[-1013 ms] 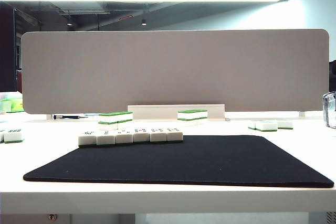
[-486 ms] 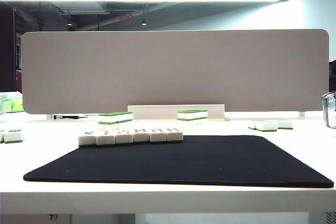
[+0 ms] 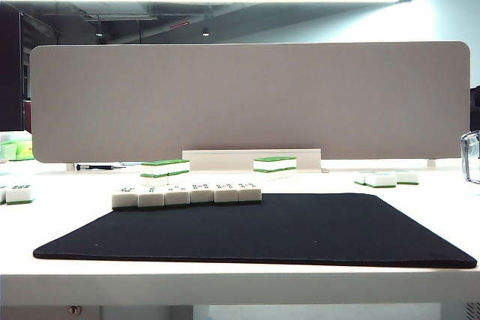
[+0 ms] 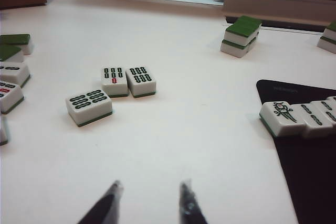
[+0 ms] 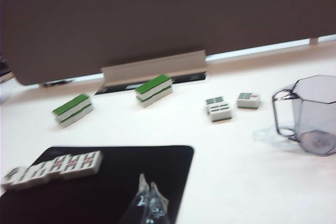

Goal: Align six mahjong tiles in a row on the table.

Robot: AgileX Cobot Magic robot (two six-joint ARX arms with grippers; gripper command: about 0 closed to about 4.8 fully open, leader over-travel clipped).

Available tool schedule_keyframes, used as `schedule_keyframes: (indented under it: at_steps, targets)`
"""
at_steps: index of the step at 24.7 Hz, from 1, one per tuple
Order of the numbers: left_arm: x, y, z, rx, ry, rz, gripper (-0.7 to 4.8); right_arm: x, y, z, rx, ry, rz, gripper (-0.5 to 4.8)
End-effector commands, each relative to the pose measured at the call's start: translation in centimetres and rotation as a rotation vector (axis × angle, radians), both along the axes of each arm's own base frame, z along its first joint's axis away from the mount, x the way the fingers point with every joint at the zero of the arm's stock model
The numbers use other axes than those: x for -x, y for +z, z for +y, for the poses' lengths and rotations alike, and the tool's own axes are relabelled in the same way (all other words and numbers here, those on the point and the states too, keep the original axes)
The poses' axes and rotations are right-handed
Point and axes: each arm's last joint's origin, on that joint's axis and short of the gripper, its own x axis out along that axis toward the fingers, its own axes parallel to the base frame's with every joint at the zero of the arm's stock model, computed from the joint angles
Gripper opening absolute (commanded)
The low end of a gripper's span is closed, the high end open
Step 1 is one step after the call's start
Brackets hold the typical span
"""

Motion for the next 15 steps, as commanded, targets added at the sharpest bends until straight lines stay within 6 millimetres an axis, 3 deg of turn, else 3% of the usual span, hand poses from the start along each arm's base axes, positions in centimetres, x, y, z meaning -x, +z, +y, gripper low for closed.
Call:
schedule_keyframes:
  at_steps: [1, 15]
  targets:
    - [0.0, -0.1, 0.0, -0.004, -0.003, 0.012, 1.43, -0.6, -0.8, -0.2, -0.005, -0.064, -0.045, -0.01]
    - [0.0, -0.1, 0.0, -0.003, -0.003, 0.012, 1.43, -3.0, -7.5, -0.5, -0.039, -0.237, 0.064, -0.01]
